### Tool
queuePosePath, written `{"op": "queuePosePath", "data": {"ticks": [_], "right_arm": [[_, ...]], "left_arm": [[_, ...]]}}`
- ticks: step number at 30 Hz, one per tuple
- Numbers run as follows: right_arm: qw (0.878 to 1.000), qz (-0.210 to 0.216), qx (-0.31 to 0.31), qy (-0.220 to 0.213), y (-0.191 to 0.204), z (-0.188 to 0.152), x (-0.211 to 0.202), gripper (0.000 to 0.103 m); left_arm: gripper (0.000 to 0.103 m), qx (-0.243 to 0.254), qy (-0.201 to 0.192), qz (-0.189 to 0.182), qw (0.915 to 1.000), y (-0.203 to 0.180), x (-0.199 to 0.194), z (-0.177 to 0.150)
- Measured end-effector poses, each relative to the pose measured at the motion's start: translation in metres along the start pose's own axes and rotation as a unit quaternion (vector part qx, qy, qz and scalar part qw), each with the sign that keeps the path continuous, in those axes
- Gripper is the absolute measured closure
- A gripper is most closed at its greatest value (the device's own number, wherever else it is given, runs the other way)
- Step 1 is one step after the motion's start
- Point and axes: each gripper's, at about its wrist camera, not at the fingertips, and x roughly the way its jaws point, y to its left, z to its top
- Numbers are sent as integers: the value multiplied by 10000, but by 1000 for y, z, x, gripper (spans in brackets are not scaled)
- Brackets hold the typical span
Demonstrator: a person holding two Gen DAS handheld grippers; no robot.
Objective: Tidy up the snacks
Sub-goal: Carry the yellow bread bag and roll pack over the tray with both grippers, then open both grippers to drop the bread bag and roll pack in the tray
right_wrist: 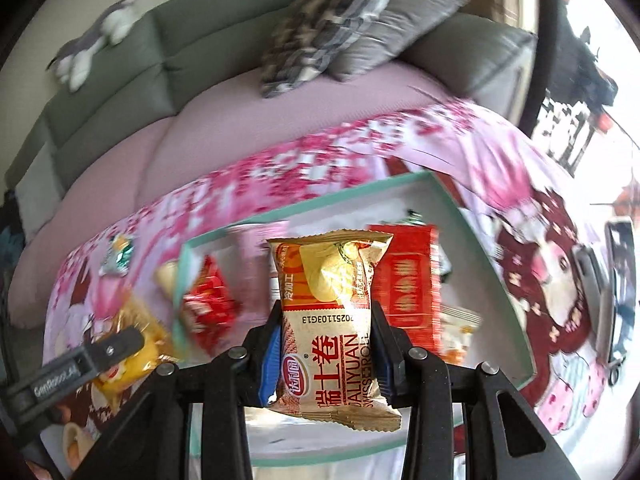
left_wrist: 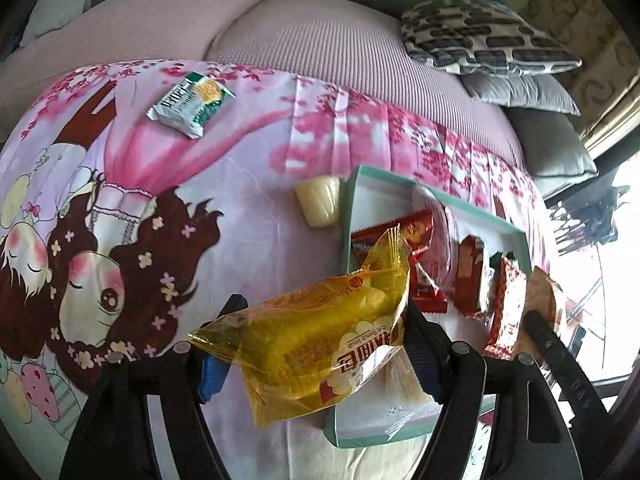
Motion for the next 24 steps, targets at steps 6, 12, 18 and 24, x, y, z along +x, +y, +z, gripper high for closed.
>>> {"op": "queuePosePath", "data": {"ticks": [6, 12, 18, 24], "right_arm": [[9998, -35, 173, 33, -16, 0, 2, 62], [9998, 13, 178, 68, -19, -1, 6, 62], [9997, -6, 213, 98, -21, -3, 7, 62], [9996, -9, 224, 194, -22, -4, 14, 62]], "left_arm": [[27, 113, 127, -86, 9998, -12, 6, -7], [27, 326, 193, -235, 9990, -30, 8, -13], [27, 450, 345, -480, 9972, -41, 15, -19], [27, 513, 395, -601, 9961, -45, 20, -20]]}}
